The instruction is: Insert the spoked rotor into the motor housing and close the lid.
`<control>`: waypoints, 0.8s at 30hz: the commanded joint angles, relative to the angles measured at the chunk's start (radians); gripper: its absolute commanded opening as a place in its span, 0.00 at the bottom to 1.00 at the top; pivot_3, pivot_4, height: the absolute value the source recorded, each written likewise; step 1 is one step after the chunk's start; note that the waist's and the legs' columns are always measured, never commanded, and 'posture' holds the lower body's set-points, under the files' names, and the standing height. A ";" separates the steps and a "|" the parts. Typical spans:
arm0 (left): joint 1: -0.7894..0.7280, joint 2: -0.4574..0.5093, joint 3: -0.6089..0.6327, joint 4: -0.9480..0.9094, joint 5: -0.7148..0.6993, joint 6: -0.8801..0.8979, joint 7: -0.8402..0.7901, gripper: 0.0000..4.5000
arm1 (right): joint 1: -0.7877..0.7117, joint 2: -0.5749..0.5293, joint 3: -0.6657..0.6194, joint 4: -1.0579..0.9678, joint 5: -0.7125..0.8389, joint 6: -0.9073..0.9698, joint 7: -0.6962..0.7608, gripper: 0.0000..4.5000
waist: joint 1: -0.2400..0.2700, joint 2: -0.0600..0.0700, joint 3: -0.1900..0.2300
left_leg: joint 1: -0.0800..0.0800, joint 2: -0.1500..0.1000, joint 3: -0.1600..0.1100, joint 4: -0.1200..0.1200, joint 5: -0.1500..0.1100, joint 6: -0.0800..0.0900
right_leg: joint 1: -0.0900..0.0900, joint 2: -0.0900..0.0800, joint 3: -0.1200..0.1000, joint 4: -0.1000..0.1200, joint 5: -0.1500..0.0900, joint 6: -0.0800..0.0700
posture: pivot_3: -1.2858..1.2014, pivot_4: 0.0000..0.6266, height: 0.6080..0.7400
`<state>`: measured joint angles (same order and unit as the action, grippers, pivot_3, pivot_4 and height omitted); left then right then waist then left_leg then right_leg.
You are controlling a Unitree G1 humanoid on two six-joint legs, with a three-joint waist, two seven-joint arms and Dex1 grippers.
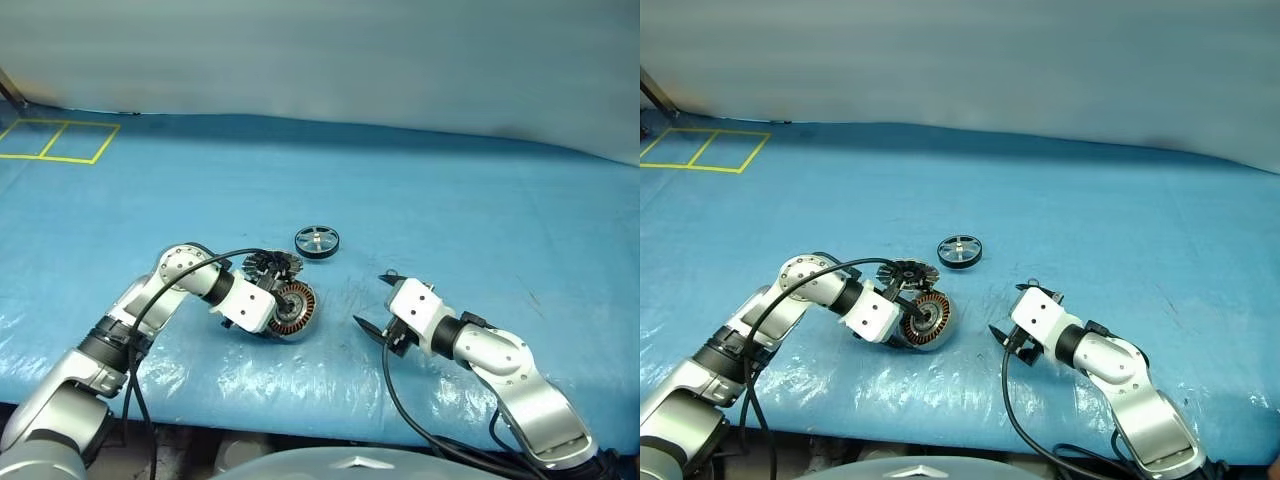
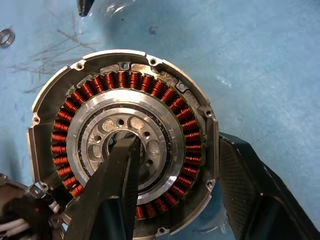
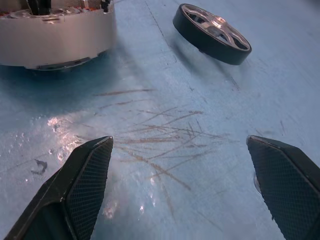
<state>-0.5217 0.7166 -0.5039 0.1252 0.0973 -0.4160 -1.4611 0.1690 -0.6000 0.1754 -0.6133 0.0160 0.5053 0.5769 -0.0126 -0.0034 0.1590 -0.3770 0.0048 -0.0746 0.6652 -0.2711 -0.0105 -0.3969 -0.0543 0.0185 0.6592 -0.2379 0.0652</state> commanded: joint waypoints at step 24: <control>-0.073 -0.018 0.051 -0.053 -0.078 0.003 0.056 0.76 | 0.025 0.030 0.003 -0.039 -0.009 -0.013 -0.041 1.00 | -0.007 -0.002 0.002 | -0.001 0.000 -0.001 -0.001 0.001 0.002 | -0.001 0.001 0.000 0.000 0.000 0.001 | 0.52 0.24 1.00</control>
<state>-0.5959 0.6764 -0.5089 0.1342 0.0684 -0.4299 -1.4168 0.2019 -0.5759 0.1868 -0.6285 0.0067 0.5063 0.5407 -0.0192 -0.0053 0.1609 -0.3778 0.0053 -0.0753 0.6644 -0.2702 -0.0090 -0.3979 -0.0537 0.0185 0.6593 -0.2374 0.0660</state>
